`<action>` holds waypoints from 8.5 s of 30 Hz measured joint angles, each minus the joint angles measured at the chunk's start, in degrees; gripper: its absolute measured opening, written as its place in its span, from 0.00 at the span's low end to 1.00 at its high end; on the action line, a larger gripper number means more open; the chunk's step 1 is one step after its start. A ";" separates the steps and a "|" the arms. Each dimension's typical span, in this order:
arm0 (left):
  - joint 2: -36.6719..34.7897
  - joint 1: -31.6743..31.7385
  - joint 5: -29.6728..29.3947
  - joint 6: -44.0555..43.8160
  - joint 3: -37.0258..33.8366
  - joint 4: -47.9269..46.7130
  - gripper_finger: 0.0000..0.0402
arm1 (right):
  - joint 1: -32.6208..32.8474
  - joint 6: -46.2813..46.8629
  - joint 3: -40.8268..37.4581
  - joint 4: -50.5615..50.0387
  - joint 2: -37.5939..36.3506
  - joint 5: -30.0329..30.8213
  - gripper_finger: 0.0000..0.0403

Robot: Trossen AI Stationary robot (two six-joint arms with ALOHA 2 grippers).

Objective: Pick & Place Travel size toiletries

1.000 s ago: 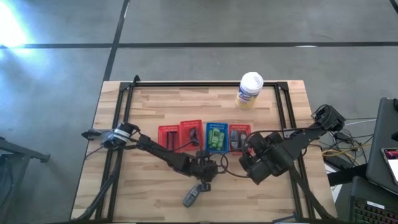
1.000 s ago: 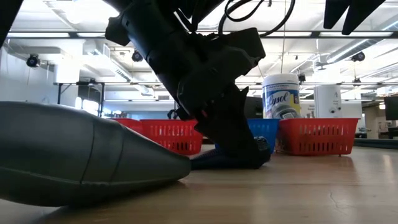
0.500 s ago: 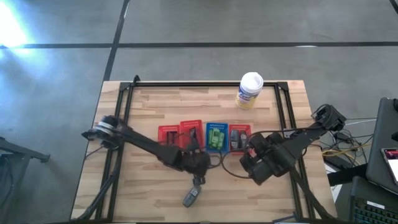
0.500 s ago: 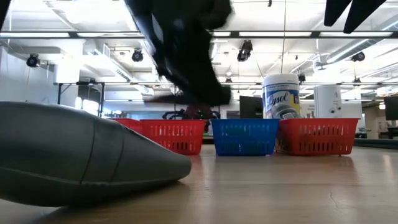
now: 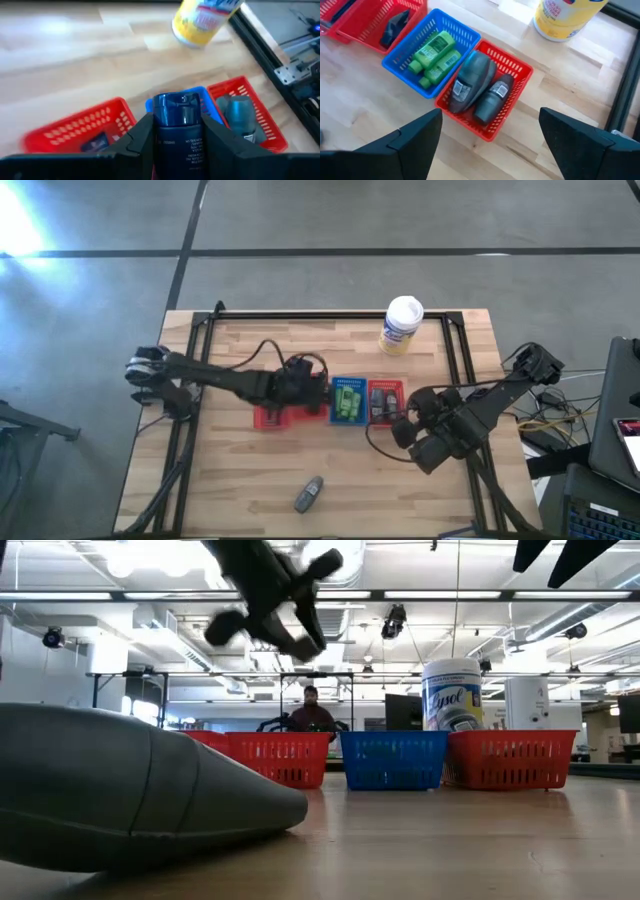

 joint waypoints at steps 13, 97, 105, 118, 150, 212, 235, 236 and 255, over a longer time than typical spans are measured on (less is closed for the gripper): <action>1.37 3.90 8.61 -10.14 -14.79 5.80 0.33 | 0.11 1.34 -1.46 -0.02 -0.10 -0.28 0.80; -0.99 -17.02 32.85 10.72 -7.48 5.77 0.48 | -0.61 -3.05 -14.61 5.73 -11.74 -1.52 0.87; -0.51 -20.41 39.24 -3.19 -7.46 4.77 0.48 | -0.79 -6.36 -18.50 17.47 -11.39 -2.50 0.83; 0.10 -16.34 37.07 -1.35 -8.20 2.26 0.56 | -3.66 -4.68 -19.10 19.63 -11.58 -5.27 0.83; 9.79 -16.60 43.67 13.79 7.27 0.85 0.56 | -8.57 -34.32 -15.20 16.30 -11.97 -13.57 0.79; 30.83 -20.61 50.08 -12.87 24.37 -20.19 0.72 | -8.55 -38.04 -15.42 10.47 -11.97 -11.93 0.82; 24.18 -14.75 35.37 0.46 24.91 -11.53 0.54 | -1.63 -25.85 -16.27 10.57 -17.36 -11.32 0.82; 23.35 -14.28 33.90 3.00 24.63 -8.00 0.54 | -0.69 -24.24 -16.56 10.62 -18.30 -10.90 0.81; 20.49 -6.32 31.71 23.22 24.45 34.58 0.54 | 11.63 -17.48 -28.05 42.23 -31.62 1.13 0.71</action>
